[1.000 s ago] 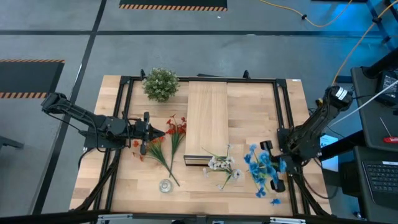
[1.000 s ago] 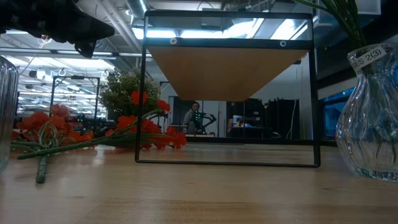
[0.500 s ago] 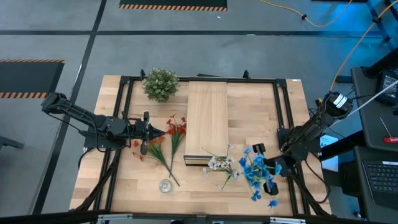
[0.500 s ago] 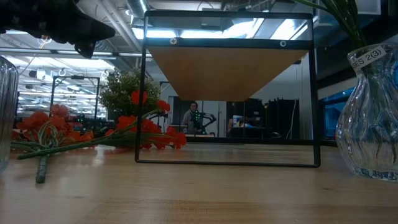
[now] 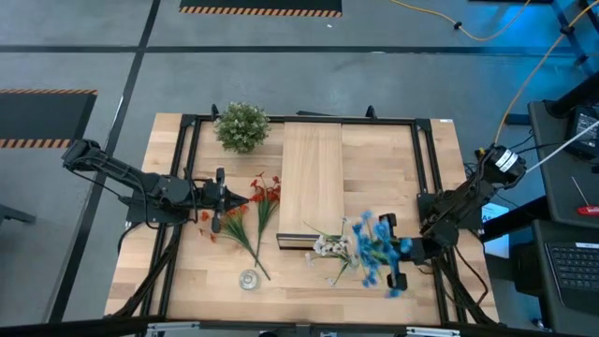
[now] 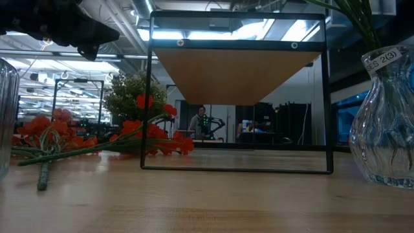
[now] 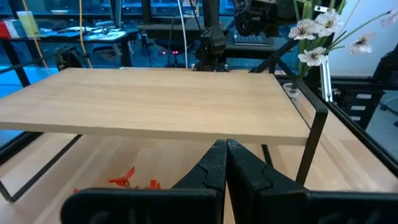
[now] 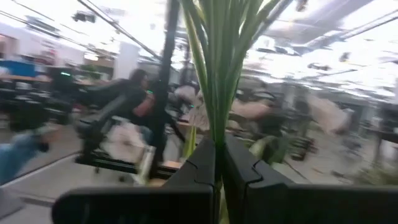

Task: Pick and place flowers into a vace then onto a shelf
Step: Put the blue flowers into the right transparent flower vase

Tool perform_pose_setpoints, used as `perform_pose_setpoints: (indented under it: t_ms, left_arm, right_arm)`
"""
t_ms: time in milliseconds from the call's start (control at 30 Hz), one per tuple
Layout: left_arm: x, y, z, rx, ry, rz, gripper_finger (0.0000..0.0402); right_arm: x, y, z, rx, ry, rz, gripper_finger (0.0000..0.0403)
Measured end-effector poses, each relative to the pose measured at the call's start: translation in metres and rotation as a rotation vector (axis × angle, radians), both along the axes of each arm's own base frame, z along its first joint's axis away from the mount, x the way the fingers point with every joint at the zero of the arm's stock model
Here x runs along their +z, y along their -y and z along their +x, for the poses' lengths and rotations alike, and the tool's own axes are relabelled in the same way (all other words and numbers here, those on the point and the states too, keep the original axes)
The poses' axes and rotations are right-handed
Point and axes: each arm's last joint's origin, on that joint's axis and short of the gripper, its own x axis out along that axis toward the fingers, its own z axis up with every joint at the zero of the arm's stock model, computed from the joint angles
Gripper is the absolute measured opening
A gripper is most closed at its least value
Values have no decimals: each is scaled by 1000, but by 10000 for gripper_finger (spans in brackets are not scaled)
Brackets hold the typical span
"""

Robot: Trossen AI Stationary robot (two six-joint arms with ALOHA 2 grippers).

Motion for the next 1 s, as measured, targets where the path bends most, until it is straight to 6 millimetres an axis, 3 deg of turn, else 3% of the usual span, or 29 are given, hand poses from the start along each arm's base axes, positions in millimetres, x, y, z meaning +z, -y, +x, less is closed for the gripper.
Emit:
perform_pose_setpoints:
  t_ms: [1000]
  left_arm:
    - [-1, 0, 0, -24, -12, 42, 4]
  right_arm:
    - [-11, -3, 3, -24, -55, 22, 6]
